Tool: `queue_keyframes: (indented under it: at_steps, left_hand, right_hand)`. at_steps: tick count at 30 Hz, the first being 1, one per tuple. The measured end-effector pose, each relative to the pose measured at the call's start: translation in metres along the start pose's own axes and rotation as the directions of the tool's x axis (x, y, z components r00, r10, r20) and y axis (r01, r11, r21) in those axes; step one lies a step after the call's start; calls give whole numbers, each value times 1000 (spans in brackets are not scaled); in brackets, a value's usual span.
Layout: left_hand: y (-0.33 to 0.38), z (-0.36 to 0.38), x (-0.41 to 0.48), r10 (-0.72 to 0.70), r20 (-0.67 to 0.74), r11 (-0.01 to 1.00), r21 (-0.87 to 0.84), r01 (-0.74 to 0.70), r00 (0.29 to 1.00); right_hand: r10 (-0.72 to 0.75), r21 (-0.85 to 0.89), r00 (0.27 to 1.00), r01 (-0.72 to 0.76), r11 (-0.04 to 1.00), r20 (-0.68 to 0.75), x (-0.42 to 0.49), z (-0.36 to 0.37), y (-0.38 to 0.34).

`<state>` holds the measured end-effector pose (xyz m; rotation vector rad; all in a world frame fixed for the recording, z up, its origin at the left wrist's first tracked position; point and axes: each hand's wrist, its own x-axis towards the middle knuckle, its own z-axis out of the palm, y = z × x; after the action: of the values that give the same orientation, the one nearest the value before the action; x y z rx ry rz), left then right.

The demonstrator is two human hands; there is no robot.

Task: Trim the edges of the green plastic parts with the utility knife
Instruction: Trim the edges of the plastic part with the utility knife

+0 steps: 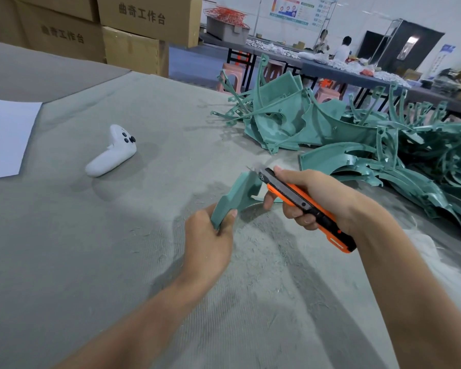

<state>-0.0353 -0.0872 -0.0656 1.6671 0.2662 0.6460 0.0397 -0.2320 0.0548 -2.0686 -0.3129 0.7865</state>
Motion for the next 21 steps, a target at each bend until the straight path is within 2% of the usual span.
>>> queue_keyframes:
  at_steps: [4,9,11,14,21]
  left_hand:
    - [-1,-1,0,-17,16,1000,-14,17,1000]
    - [0,0,-1,6,-7,1000,2,-6,1000]
    - [-1,1,0,21,-16,999,25,-21,1000]
    - [0,0,0,68,-21,996,67,-67,997]
    - [3,0,-4,42,4,999,-5,-42,999]
  right_hand:
    - [-112,-79,978,100,992,-175,-1,2,0]
    - [-251,-281,936,179,943,-247,-8,10,-5]
    - [-264,-330,938,182,926,-225,-10,14,-7]
    - [-251,-315,951,186,931,-181,-16,16,-11]
    - [-211,-333,976,180,925,-58,-28,12,-22]
